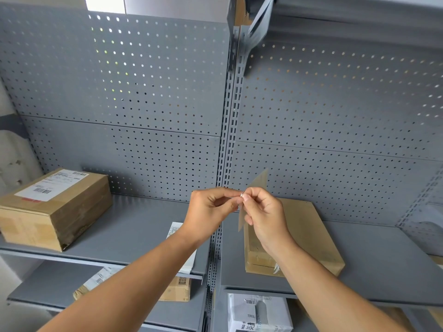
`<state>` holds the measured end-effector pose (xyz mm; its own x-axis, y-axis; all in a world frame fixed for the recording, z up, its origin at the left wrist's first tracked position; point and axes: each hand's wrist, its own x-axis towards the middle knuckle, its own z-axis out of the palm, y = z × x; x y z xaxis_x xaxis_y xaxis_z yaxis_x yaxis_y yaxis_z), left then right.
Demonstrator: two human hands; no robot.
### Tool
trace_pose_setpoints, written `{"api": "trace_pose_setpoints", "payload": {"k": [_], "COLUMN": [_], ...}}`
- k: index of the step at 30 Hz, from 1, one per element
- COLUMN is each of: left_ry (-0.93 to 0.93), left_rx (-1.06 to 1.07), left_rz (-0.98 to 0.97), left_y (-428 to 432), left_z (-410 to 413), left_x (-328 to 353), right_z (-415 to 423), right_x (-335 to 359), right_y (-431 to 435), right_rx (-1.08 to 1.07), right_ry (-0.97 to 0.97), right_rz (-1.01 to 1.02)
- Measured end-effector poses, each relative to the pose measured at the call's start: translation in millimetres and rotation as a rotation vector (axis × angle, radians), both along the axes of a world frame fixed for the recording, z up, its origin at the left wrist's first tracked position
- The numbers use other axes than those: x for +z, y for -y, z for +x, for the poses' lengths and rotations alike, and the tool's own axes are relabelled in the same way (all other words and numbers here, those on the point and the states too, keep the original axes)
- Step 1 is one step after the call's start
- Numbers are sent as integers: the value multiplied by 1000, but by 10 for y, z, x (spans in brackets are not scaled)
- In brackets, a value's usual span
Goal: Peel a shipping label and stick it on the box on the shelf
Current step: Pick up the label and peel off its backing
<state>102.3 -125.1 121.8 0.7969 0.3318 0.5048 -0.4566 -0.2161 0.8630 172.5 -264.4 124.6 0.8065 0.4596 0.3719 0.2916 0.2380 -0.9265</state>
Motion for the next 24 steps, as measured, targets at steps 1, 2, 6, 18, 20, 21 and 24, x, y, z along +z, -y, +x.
{"api": "trace_pose_setpoints", "payload": {"k": [1, 2, 6, 18, 20, 21, 24], "left_ry": [-8, -17, -62, -82, -83, -84, -89], "left_rx": [-5, -5, 72, 292, 303, 309, 329], "left_rz": [-9, -15, -27, -147, -164, -170, -193], "left_y": [2, 8, 14, -105, -108, -113, -128], "left_z": [-2, -4, 7, -18, -25, -25, -22], "left_x": [0, 3, 22, -8, -3, 0, 7], "right_z": [-2, -1, -11, 193, 224, 239, 275], "right_x": [3, 4, -15, -177, -189, -194, -207], "right_y": [2, 6, 19, 249, 284, 303, 363], "right_rx": [-1, -6, -46, -195, -220, -233, -268], "right_ry": [18, 35, 55, -46, -62, -70, -96], "right_rz": [-11, -25, -64, -124, -122, -121, -119]}}
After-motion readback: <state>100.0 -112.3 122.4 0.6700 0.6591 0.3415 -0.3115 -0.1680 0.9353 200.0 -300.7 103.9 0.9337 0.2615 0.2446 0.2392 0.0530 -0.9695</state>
